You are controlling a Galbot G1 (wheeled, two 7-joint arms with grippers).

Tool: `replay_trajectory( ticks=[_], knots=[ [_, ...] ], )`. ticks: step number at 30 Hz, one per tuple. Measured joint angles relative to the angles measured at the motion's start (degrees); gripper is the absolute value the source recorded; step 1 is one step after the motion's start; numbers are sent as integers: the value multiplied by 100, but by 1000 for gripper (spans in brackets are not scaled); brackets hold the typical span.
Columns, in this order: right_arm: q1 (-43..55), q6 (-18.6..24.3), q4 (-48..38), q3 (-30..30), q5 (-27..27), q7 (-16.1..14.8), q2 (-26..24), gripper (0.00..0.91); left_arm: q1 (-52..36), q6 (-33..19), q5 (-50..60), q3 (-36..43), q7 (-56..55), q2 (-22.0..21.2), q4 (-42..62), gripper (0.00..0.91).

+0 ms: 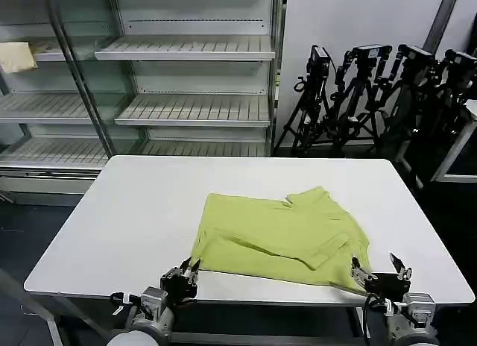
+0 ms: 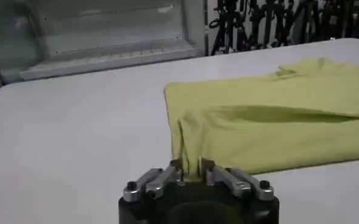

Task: Fold and organize the clothes.

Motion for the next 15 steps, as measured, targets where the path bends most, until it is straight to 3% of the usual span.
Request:
replay_trajectory(
  ticks=[15],
  knots=[
    [-23, -3, 208, 51, 32, -3, 18, 907, 553, -8, 101, -138, -48, 34, -450, 121]
  ],
)
